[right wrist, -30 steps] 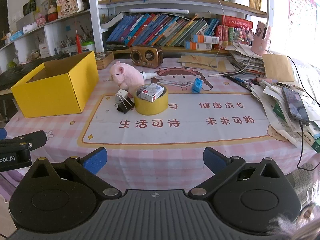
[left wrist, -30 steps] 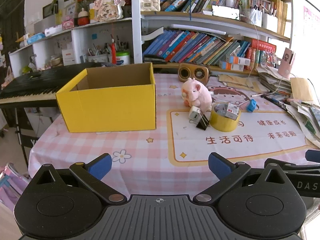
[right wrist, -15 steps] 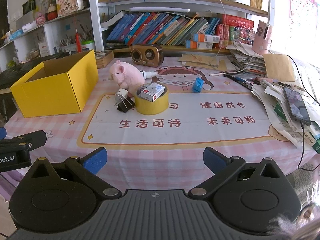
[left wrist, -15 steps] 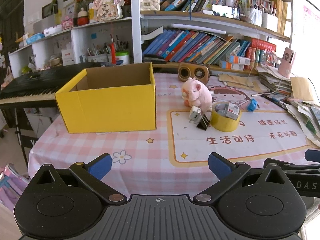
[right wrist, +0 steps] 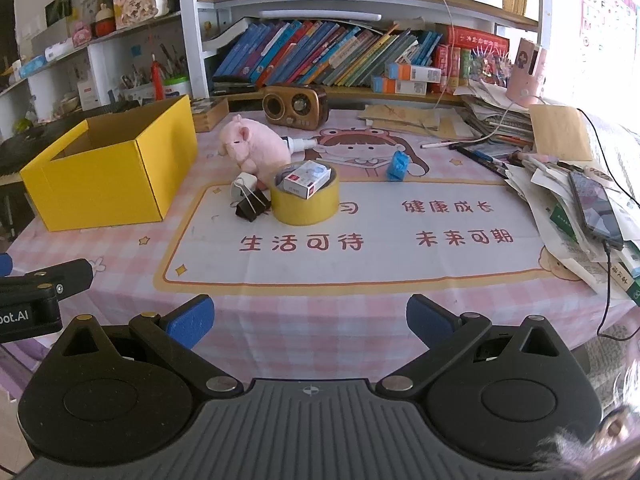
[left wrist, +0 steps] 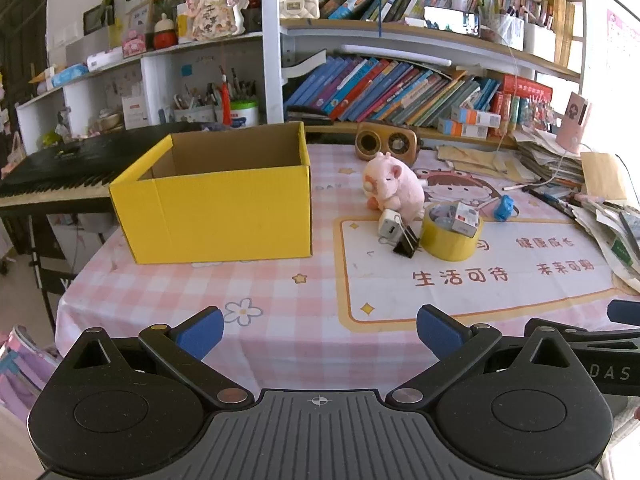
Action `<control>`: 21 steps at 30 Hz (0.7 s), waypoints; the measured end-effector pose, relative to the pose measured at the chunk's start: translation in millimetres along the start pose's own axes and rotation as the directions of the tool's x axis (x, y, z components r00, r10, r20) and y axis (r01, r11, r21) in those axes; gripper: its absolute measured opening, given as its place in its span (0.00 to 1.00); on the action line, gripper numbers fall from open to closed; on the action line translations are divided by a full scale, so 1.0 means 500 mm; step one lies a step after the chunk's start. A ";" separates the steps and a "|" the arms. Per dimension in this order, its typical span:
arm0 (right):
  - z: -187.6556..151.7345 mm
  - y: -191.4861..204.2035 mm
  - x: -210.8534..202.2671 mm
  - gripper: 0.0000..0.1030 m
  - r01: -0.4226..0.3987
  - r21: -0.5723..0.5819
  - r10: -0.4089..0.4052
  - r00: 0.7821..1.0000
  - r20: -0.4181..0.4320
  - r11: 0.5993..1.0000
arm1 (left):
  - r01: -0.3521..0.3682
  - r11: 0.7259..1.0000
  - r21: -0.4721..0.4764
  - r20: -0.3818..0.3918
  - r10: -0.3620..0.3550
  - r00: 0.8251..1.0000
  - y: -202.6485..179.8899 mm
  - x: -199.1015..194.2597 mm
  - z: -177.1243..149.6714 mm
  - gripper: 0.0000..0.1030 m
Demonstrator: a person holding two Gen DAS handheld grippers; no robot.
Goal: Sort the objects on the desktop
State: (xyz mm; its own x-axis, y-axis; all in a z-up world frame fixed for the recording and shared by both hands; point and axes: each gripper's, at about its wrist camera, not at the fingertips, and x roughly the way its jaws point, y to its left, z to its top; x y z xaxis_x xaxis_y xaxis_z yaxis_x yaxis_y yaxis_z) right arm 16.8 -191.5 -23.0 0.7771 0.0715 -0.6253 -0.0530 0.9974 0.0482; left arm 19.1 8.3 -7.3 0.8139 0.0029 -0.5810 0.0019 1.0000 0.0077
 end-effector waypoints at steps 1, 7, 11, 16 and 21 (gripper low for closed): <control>0.000 0.000 0.001 1.00 0.000 0.000 0.000 1.000 -0.001 1.000 | 0.000 1.000 0.001 0.001 0.000 1.000 0.000 -0.001 0.000 1.00; 0.000 -0.001 -0.002 1.00 0.007 0.000 -0.007 1.000 0.001 1.000 | 0.000 1.000 0.002 0.000 0.000 1.000 -0.001 -0.002 -0.001 1.00; -0.003 -0.004 -0.004 1.00 0.009 0.002 -0.009 1.000 0.000 1.000 | 0.000 1.000 0.007 -0.005 0.000 1.000 -0.003 -0.004 -0.002 1.00; -0.002 -0.004 -0.005 1.00 0.008 0.000 -0.008 1.000 -0.003 1.000 | 0.010 1.000 0.005 -0.006 -0.009 1.000 -0.003 -0.006 -0.002 1.00; 0.000 0.000 -0.006 1.00 0.004 -0.010 -0.004 1.000 0.003 1.000 | 0.011 1.000 0.007 -0.007 -0.011 1.000 -0.005 -0.007 0.000 1.00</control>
State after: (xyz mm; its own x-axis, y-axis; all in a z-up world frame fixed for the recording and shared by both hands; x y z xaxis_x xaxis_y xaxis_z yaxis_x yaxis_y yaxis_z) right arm 14.2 -191.9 -21.2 0.7790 0.0679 -0.6234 -0.0564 0.9977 0.0383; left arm 16.1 5.9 -5.5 0.8100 -0.0076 -0.5864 0.0144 0.9999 0.0069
